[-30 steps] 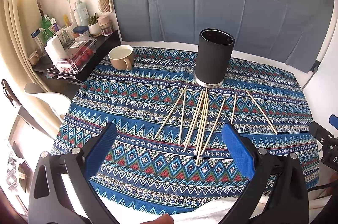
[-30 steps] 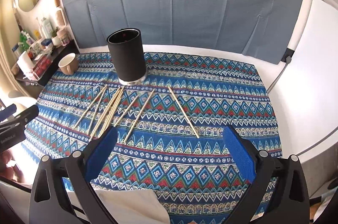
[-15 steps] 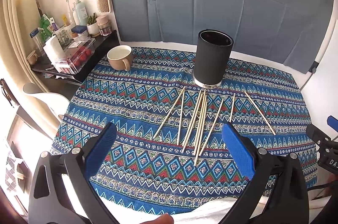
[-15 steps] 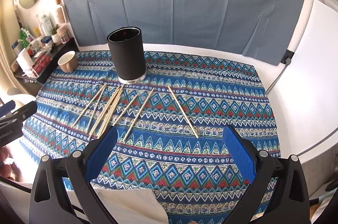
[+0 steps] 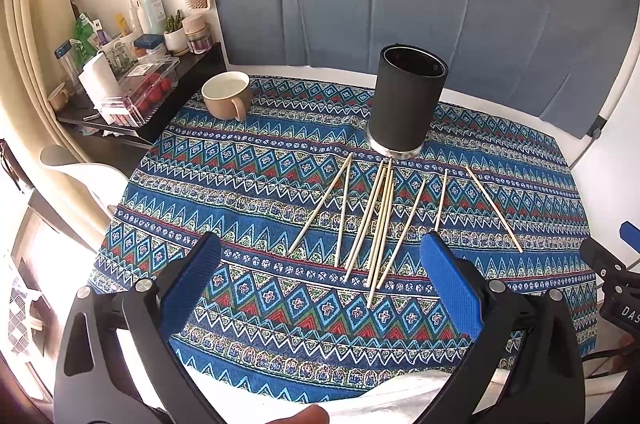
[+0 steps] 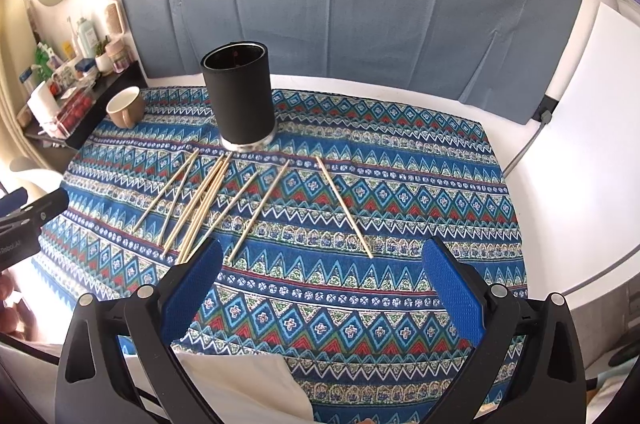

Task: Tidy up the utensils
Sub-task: 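Move both open tools toward the scattered wooden sticks, then close the left tool on one wooden stick while the right tool grasps another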

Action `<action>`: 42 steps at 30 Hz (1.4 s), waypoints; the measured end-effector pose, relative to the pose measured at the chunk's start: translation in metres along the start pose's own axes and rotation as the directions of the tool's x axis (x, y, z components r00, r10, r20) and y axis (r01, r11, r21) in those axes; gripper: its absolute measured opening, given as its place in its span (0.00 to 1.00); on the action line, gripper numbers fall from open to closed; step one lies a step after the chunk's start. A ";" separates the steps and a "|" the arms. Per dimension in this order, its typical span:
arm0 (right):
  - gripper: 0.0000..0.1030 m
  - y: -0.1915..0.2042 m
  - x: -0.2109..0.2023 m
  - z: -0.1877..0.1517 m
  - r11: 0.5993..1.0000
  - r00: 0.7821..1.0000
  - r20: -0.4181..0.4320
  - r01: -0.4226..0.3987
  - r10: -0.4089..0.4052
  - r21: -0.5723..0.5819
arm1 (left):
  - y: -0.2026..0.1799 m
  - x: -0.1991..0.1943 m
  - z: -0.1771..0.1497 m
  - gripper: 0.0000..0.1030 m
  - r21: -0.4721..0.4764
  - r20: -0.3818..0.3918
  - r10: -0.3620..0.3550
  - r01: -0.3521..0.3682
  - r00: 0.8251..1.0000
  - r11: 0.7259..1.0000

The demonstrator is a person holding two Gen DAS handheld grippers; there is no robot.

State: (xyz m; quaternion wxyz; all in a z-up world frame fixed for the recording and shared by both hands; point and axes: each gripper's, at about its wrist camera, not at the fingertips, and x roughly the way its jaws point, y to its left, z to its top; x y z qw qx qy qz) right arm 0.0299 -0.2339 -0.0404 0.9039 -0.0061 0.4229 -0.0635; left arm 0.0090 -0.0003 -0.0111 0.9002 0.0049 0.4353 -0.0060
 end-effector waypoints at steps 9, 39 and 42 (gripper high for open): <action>0.93 0.003 0.011 0.002 1.000 0.999 -0.034 -0.006 0.006 -0.006 | -0.001 0.012 0.002 0.95 0.005 -0.041 0.008 -0.007 0.999 1.000; 0.93 -0.020 0.093 0.037 0.994 0.990 -0.140 0.004 -0.018 -0.105 | 0.023 0.101 0.027 0.95 0.061 -0.220 -0.003 0.017 0.975 0.998; 0.93 -0.024 0.109 0.042 0.987 0.991 -0.124 0.036 -0.056 -0.158 | 0.028 0.114 0.031 0.95 0.082 -0.232 0.005 0.014 0.973 0.997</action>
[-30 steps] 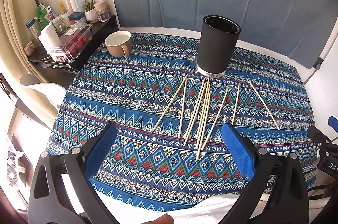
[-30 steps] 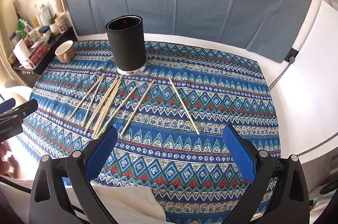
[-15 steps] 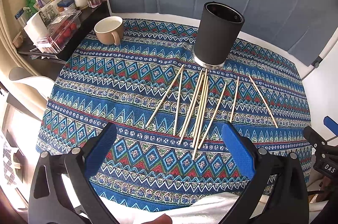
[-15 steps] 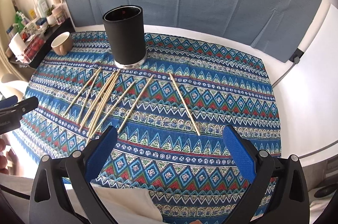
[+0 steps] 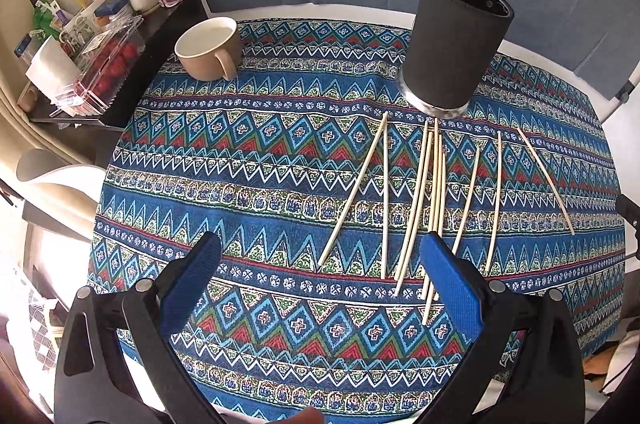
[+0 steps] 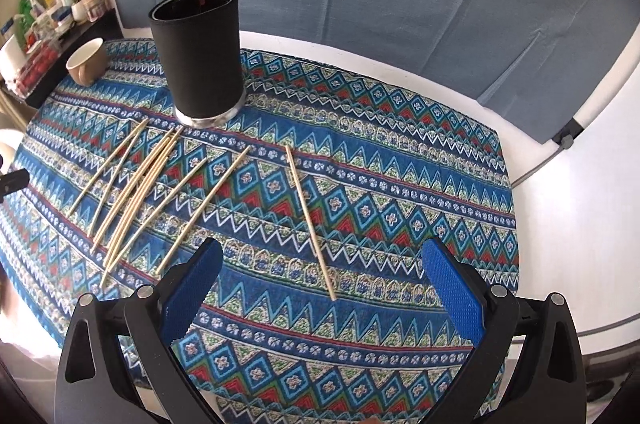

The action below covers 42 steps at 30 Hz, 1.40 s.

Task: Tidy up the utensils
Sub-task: 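Close the left tool on one wooden stick while the right tool grasps another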

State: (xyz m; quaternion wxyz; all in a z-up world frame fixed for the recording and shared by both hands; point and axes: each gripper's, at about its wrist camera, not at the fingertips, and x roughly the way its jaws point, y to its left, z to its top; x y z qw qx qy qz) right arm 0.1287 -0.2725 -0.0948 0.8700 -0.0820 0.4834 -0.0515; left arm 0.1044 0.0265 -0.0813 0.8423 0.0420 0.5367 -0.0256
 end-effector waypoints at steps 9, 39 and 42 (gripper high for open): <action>0.93 -0.002 0.074 0.000 0.997 0.996 -0.088 -0.002 -0.006 -0.081 | 0.003 0.065 0.014 0.95 0.110 -0.067 0.022 -0.014 0.998 0.994; 0.94 -0.019 0.180 0.006 0.978 0.927 -0.318 -0.208 0.198 0.002 | 0.000 0.185 0.071 0.96 0.157 -0.336 -0.050 0.108 0.941 0.982; 0.94 -0.019 0.182 0.006 0.978 0.921 -0.335 -0.208 0.198 0.004 | -0.002 0.191 0.078 0.97 0.160 -0.350 -0.047 0.110 0.936 0.981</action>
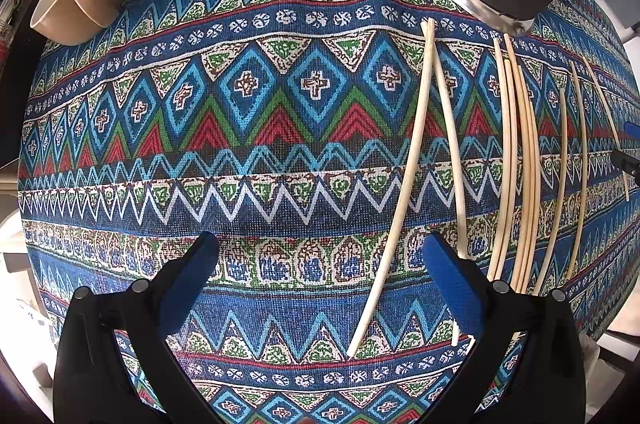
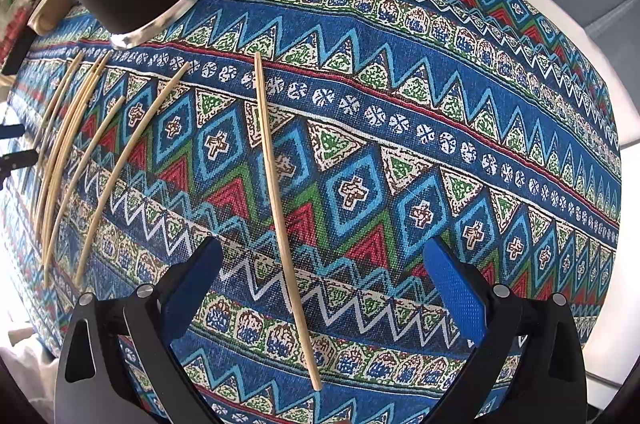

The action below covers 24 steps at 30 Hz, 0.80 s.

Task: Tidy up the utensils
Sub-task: 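Close the left tool on one wooden stick while the right tool grasps another, then lift the held sticks upright with both tools and carry them above the black holder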

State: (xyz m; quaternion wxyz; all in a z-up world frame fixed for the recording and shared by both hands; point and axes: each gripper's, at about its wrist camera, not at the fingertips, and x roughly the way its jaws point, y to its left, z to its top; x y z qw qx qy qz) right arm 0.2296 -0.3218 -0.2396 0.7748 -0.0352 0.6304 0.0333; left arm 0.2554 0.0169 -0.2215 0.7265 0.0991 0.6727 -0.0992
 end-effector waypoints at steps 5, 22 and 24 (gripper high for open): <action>0.94 -0.001 0.003 0.004 1.000 1.000 -0.031 0.001 -0.001 -0.003 | -0.001 0.004 0.008 0.96 -0.010 -0.028 -0.001 0.001 1.000 1.000; 0.04 -0.003 -0.026 -0.004 0.999 1.000 0.004 -0.005 0.006 -0.037 | 0.018 -0.010 -0.005 0.04 0.049 0.000 -0.041 0.041 0.999 0.998; 0.04 -0.009 -0.028 -0.008 1.000 1.000 0.001 -0.023 0.023 -0.004 | 0.024 -0.011 -0.013 0.04 0.038 -0.001 -0.043 0.043 0.999 0.998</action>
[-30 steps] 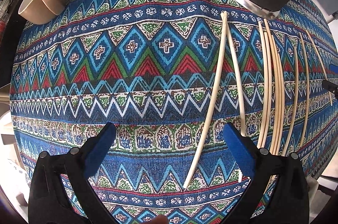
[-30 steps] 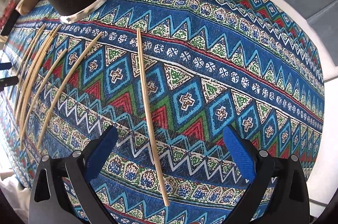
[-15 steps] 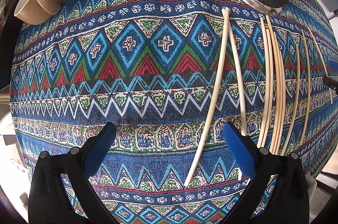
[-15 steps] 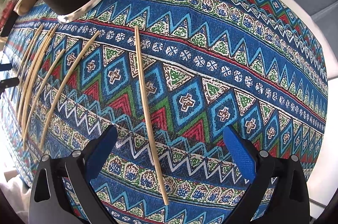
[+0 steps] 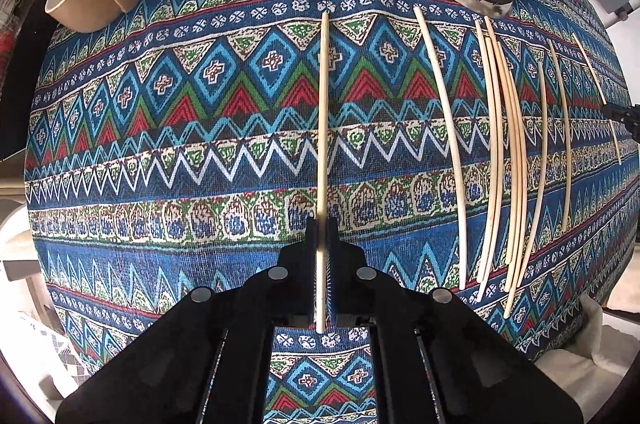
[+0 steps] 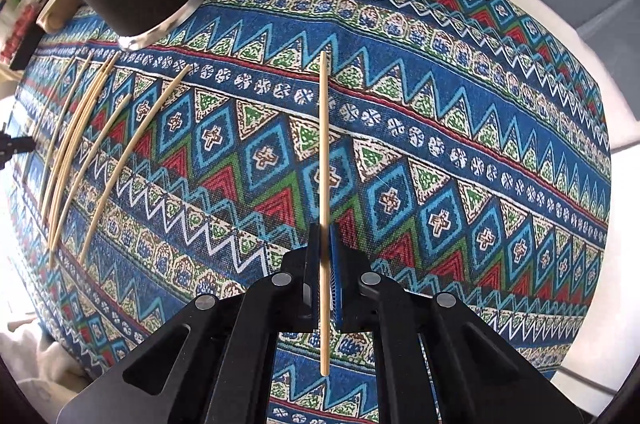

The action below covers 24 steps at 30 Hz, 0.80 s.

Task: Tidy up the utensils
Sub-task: 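Lift the held sticks upright with both tools and carry them above the black holder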

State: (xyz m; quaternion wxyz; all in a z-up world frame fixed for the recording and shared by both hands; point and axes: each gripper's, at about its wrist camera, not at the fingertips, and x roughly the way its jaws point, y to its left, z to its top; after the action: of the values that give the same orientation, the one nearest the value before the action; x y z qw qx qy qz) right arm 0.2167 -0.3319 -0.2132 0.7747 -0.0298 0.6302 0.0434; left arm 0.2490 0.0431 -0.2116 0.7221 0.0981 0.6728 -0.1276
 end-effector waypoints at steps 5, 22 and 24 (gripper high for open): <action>0.05 -0.024 -0.011 -0.015 0.995 0.997 0.026 -0.068 0.066 0.076 | 0.011 -0.005 -0.014 0.04 -0.062 0.005 -0.042 0.042 0.999 0.997; 0.05 -0.003 -0.125 -0.019 0.894 0.854 0.325 -0.445 0.407 0.049 | -0.005 -0.161 -0.027 0.04 -0.056 0.376 -0.136 0.169 0.916 0.984; 0.05 0.005 -0.144 -0.010 0.876 0.817 0.372 -0.481 0.441 0.019 | -0.011 -0.181 -0.020 0.04 -0.040 0.420 -0.146 0.179 0.896 0.983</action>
State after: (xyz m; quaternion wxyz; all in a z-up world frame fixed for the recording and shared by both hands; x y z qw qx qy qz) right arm 0.1770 -0.3320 -0.0740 0.8425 0.1756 0.4687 0.1991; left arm 0.2151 0.0480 -0.0325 0.8388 -0.0157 0.5139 -0.1790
